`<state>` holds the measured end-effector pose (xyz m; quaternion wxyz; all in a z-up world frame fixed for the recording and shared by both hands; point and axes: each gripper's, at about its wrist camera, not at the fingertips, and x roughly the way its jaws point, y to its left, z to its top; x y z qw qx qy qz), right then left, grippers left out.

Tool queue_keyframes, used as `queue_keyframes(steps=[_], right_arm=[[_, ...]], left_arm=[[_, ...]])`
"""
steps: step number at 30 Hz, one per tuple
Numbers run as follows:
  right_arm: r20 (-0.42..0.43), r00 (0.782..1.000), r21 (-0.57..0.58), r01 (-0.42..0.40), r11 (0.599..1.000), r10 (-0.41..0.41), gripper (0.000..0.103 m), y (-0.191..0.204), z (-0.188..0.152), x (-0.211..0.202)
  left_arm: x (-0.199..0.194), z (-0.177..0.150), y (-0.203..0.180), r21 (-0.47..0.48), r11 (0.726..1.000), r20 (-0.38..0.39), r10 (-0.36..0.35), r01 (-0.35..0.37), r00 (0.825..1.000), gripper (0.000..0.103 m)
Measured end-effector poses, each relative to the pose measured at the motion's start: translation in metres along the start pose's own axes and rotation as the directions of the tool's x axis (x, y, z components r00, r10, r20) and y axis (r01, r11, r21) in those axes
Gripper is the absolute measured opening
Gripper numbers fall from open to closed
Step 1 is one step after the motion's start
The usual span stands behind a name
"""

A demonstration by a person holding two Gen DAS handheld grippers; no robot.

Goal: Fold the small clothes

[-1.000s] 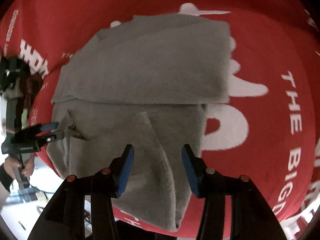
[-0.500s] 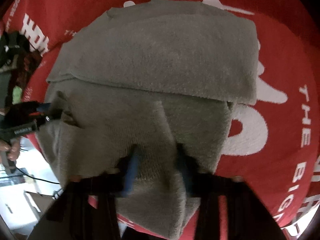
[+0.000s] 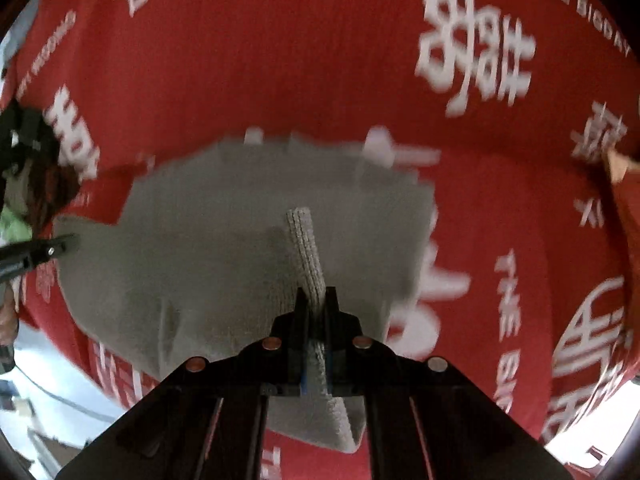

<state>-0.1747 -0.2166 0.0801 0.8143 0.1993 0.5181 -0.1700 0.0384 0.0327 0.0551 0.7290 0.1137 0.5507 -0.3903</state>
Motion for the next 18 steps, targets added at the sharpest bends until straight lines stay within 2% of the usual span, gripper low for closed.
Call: queue_keyframes(steps=[5,7,9,13,16,18], right_arm=[[0.047,0.999,-0.044,0.020,0.999,-0.018,0.006,0.000,0.068,0.046],[0.038,0.999,-0.055,0.038,0.998,-0.036,0.006,-0.002,0.091,0.079],[-0.006,0.999,-0.035,0.038,0.999,-0.038,0.006,-0.007,0.103,0.112],[-0.102,0.994,0.031,0.045,0.998,-0.042,0.006,-0.017,0.105,0.174],[-0.144,0.989,0.078,0.052,0.996,-0.040,0.006,-0.026,0.100,0.201],[-0.142,0.990,0.119,0.032,0.992,-0.015,0.006,-0.033,0.098,0.208]], left_arm=[[0.042,0.050,0.028,-0.023,0.997,0.059,0.078,-0.077,0.995,0.010],[0.072,0.063,0.037,-0.040,0.990,0.047,0.136,-0.134,0.990,0.010],[0.110,0.070,0.051,-0.080,0.977,-0.001,0.197,-0.197,0.980,0.010],[0.157,0.067,0.075,-0.133,0.945,-0.075,0.292,-0.299,0.954,0.010],[0.170,0.063,0.084,-0.139,0.928,-0.096,0.335,-0.346,0.937,0.010],[0.171,0.063,0.088,-0.139,0.917,-0.093,0.364,-0.374,0.927,0.010]])
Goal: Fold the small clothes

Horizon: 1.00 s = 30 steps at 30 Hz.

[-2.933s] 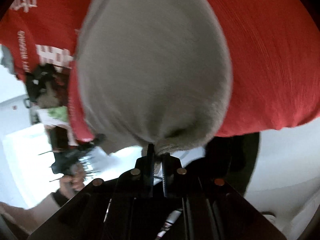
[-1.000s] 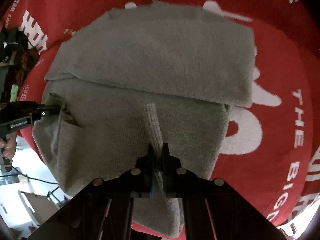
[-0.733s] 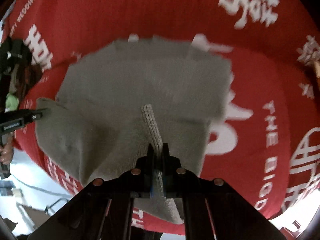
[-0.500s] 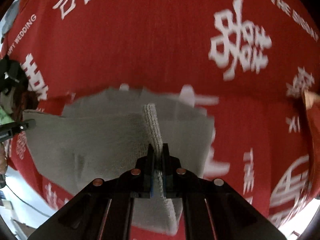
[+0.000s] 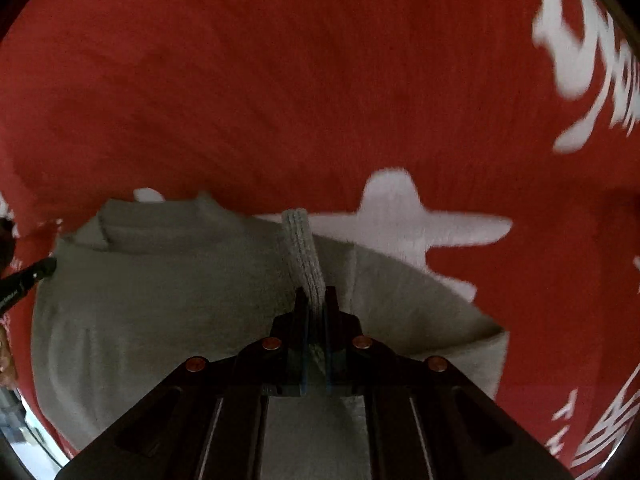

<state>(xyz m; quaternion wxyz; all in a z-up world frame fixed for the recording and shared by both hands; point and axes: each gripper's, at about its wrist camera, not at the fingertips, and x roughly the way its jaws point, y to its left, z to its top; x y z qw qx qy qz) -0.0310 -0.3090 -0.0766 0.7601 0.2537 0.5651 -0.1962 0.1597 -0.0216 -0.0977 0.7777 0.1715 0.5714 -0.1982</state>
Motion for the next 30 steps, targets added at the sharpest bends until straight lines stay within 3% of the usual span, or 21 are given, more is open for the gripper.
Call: queue_keyframes(steps=[4,9,12,16,18,21,24,30], right_arm=[[-0.010,1.000,0.059,-0.012,0.998,0.013,0.005,-0.010,0.003,-0.005],[-0.015,0.997,0.139,0.080,0.987,-0.078,0.012,-0.029,0.003,-0.028],[0.006,1.000,0.179,0.014,0.984,-0.015,0.012,-0.038,-0.009,-0.052],[-0.006,0.996,0.111,-0.084,0.990,0.086,0.012,-0.020,-0.050,-0.078],[-0.046,0.992,0.092,-0.109,0.990,0.114,0.012,-0.007,-0.076,-0.078],[-0.125,0.987,0.089,-0.085,0.992,0.096,0.012,-0.005,-0.116,-0.063],[-0.095,0.992,0.082,-0.080,0.993,0.088,0.011,-0.014,-0.133,-0.068],[-0.153,0.986,0.092,-0.044,0.995,0.058,0.011,-0.035,-0.168,-0.082]], left_arm=[[-0.003,0.004,0.017,-0.023,0.995,-0.035,0.093,-0.093,0.995,0.010],[-0.034,-0.011,0.038,-0.037,0.999,-0.066,-0.024,0.022,0.998,0.010],[-0.057,-0.034,0.033,0.017,0.995,-0.075,-0.092,0.094,0.993,0.010],[-0.065,-0.079,0.013,0.044,0.983,-0.139,-0.168,0.176,0.976,0.010],[-0.058,-0.101,0.004,0.035,0.987,-0.172,-0.151,0.159,0.973,0.010],[-0.045,-0.129,0.014,-0.010,0.990,-0.184,-0.138,0.138,0.973,0.010],[-0.048,-0.147,0.032,-0.053,0.987,-0.165,-0.159,0.153,0.973,0.010],[-0.061,-0.171,0.056,-0.120,0.982,-0.199,-0.166,0.144,0.966,0.010]])
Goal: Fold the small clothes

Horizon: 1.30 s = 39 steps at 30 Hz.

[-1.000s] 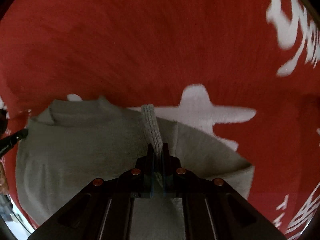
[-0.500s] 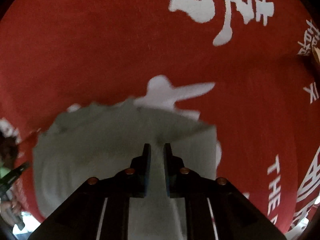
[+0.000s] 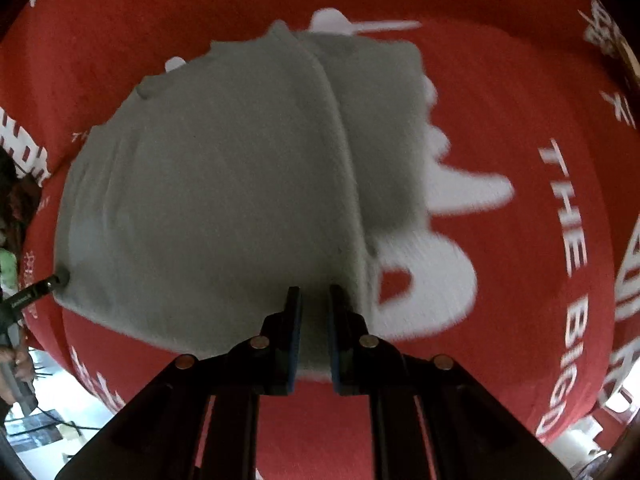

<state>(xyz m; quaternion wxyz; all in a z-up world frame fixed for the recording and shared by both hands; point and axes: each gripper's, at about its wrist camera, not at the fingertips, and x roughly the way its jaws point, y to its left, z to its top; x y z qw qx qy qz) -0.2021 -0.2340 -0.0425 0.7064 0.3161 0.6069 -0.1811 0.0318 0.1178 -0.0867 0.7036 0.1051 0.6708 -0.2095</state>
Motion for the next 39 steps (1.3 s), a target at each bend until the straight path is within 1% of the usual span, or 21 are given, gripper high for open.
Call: queue_keyframes(steps=[2,3,5,6,7,8,9,11,14,15,16,17,18,19,20,23,26,30,33,36,39], right_arm=[[-0.006,0.999,0.055,-0.031,0.998,0.032,0.013,-0.007,-0.007,-0.009],[-0.003,0.998,0.093,-0.059,0.994,0.060,0.018,-0.012,-0.020,-0.013],[0.003,0.989,0.196,-0.142,0.970,0.145,0.033,-0.019,-0.032,-0.020],[0.009,0.981,0.262,-0.192,0.946,0.196,0.047,-0.025,-0.038,-0.020],[0.027,0.967,0.346,-0.247,0.905,0.253,0.051,-0.033,-0.046,-0.019],[0.042,0.958,0.397,-0.275,0.876,0.282,0.051,-0.036,-0.051,-0.018],[0.070,0.947,0.465,-0.310,0.829,0.314,0.051,-0.042,-0.057,-0.014],[0.140,0.929,0.573,-0.358,0.738,0.342,0.051,-0.059,-0.062,-0.010],[0.214,0.906,0.673,-0.408,0.617,0.366,0.051,-0.072,-0.065,-0.001],[0.213,0.906,0.694,-0.404,0.595,0.367,0.038,-0.075,-0.066,0.001],[0.191,0.912,0.693,-0.387,0.608,0.363,0.008,-0.075,-0.064,0.000],[0.181,0.919,0.676,-0.376,0.634,0.352,0.008,-0.074,-0.062,-0.004],[0.161,0.933,0.639,-0.346,0.687,0.321,0.008,-0.070,-0.058,-0.010],[0.142,0.945,0.614,-0.318,0.722,0.295,0.008,-0.068,-0.056,-0.013],[0.125,0.954,0.599,-0.290,0.746,0.271,0.008,-0.068,-0.057,-0.014],[0.097,0.960,0.590,-0.267,0.762,0.261,0.008,-0.066,-0.056,-0.005],[0.069,0.970,0.532,-0.232,0.814,0.231,0.009,-0.060,-0.057,-0.011],[0.040,0.975,0.506,-0.207,0.837,0.217,0.009,-0.057,-0.054,-0.005],[0.021,0.980,0.496,-0.184,0.849,0.200,0.009,-0.055,-0.054,-0.008],[-0.013,0.987,0.460,-0.135,0.878,0.158,0.009,-0.050,-0.061,-0.018],[-0.029,0.987,0.433,-0.130,0.892,0.158,0.010,-0.043,-0.069,-0.026]], left_arm=[[-0.004,-0.004,0.008,-0.045,0.999,-0.010,-0.017,0.017,1.000,0.010],[-0.007,-0.005,0.011,-0.078,0.996,-0.012,-0.033,0.032,0.999,0.010],[-0.011,-0.013,0.010,-0.140,0.989,-0.013,-0.059,0.056,0.998,0.010],[-0.012,-0.015,0.012,-0.168,0.983,-0.015,-0.072,0.069,0.997,0.010],[-0.013,-0.017,0.015,-0.199,0.977,-0.020,-0.086,0.081,0.996,0.010],[-0.014,-0.018,0.018,-0.231,0.969,-0.025,-0.102,0.094,0.994,0.011],[-0.013,-0.019,0.021,-0.255,0.961,-0.027,-0.116,0.105,0.993,0.011],[-0.011,-0.018,0.021,-0.273,0.956,-0.034,-0.123,0.109,0.992,0.011],[-0.013,-0.016,0.017,-0.255,0.962,-0.035,-0.108,0.095,0.994,0.011],[-0.016,-0.015,0.016,-0.247,0.965,-0.030,-0.102,0.092,0.994,0.011],[-0.020,-0.015,0.015,-0.238,0.967,-0.021,-0.097,0.090,0.995,0.011],[-0.021,-0.014,0.014,-0.232,0.969,-0.014,-0.091,0.085,0.996,0.011],[-0.021,-0.012,0.013,-0.227,0.971,-0.010,-0.083,0.079,0.996,0.011],[-0.022,-0.013,0.014,-0.225,0.972,-0.009,-0.075,0.071,0.997,0.011],[-0.019,-0.011,0.014,-0.228,0.972,-0.014,-0.069,0.064,0.998,0.011],[-0.022,-0.013,0.018,-0.250,0.966,-0.010,-0.075,0.070,0.997,0.011],[-0.029,-0.013,0.014,-0.215,0.973,0.024,-0.081,0.084,0.996,0.011],[-0.010,-0.010,0.011,-0.163,0.987,-0.015,-0.003,0.001,1.000,0.011],[-0.008,-0.013,0.018,-0.181,0.983,-0.002,-0.018,0.017,1.000,0.011],[-0.011,-0.018,0.024,-0.172,0.984,-0.020,0.030,-0.033,0.999,0.011],[-0.015,-0.023,0.030,-0.161,0.985,-0.034,0.051,-0.055,0.998,0.011]])
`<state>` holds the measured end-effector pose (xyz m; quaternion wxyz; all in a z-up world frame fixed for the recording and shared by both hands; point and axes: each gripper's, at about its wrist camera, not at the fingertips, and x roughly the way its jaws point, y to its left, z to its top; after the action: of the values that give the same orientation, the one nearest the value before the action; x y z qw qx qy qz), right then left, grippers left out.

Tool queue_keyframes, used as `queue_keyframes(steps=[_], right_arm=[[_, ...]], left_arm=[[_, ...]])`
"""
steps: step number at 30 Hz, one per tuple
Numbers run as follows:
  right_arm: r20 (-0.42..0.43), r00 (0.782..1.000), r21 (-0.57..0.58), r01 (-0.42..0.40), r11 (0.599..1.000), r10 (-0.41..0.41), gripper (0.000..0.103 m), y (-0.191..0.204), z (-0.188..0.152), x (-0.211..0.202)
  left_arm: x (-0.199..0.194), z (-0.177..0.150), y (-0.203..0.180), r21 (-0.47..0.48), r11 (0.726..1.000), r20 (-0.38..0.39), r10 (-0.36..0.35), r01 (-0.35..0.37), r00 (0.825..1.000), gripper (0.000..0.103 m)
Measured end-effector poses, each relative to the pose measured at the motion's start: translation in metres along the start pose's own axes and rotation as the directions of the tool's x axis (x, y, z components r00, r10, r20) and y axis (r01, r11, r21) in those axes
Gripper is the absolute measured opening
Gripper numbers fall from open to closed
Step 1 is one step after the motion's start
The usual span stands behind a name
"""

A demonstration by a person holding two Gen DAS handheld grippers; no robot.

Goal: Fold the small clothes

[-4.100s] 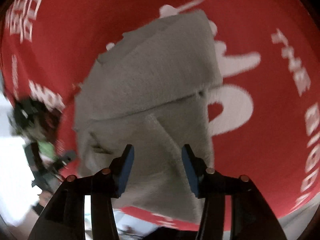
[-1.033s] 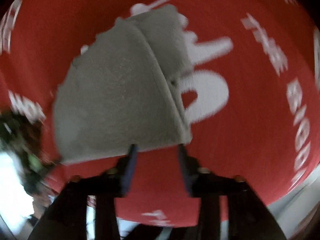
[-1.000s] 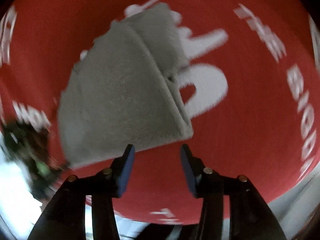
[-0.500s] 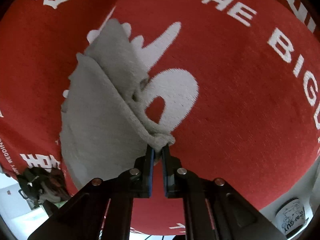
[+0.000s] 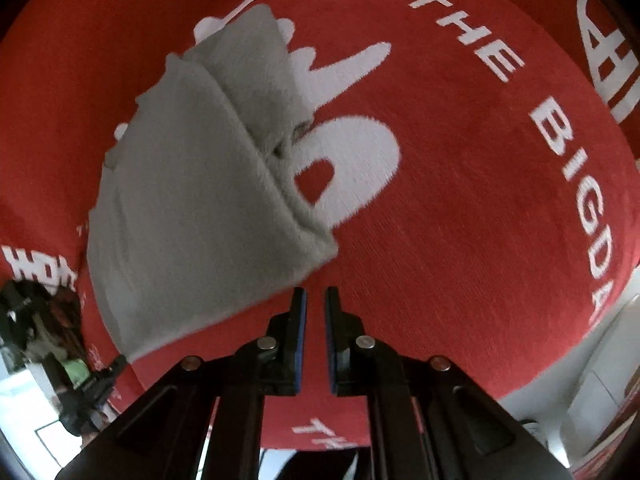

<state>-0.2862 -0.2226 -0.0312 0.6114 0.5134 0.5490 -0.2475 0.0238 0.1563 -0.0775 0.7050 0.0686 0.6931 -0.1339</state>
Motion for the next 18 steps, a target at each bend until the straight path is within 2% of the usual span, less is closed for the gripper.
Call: queue_keyframes(steps=[8,9,10,11,12,13,17,18], right_arm=[[-0.062,0.998,-0.207,-0.023,0.978,0.010,0.010,0.062,-0.032,0.009],[-0.069,0.997,-0.222,-0.029,0.975,0.014,0.010,0.069,-0.034,0.012],[-0.075,0.997,-0.236,-0.036,0.971,0.019,0.010,0.077,-0.036,0.016],[-0.082,0.996,-0.250,-0.044,0.967,0.025,0.010,0.085,-0.039,0.018],[-0.088,0.996,-0.262,-0.054,0.964,0.032,0.010,0.092,-0.042,0.020],[-0.096,0.995,-0.276,-0.067,0.959,0.042,0.011,0.100,-0.045,0.022],[-0.145,0.987,-0.337,-0.113,0.935,0.066,0.011,0.129,-0.057,0.032],[-0.151,0.986,-0.350,-0.114,0.930,0.064,0.016,0.134,-0.061,0.034]], left_arm=[[-0.012,-0.001,-0.012,0.072,0.997,0.014,0.008,-0.009,1.000,0.011],[-0.014,-0.001,-0.015,0.083,0.996,0.020,0.012,-0.013,1.000,0.014],[-0.015,-0.001,-0.017,0.091,0.996,0.029,0.015,-0.018,0.999,0.025],[-0.016,0.000,-0.018,0.091,0.996,0.036,0.017,-0.020,0.999,0.074],[-0.019,-0.001,-0.018,0.082,0.996,0.057,0.033,-0.038,0.998,0.103],[-0.025,-0.002,-0.018,0.078,0.995,0.102,0.050,-0.058,0.994,0.102],[-0.028,0.000,-0.016,0.091,0.994,0.107,0.045,-0.055,0.993,0.102],[-0.028,0.002,-0.015,0.093,0.994,0.106,0.045,-0.055,0.993,0.102]])
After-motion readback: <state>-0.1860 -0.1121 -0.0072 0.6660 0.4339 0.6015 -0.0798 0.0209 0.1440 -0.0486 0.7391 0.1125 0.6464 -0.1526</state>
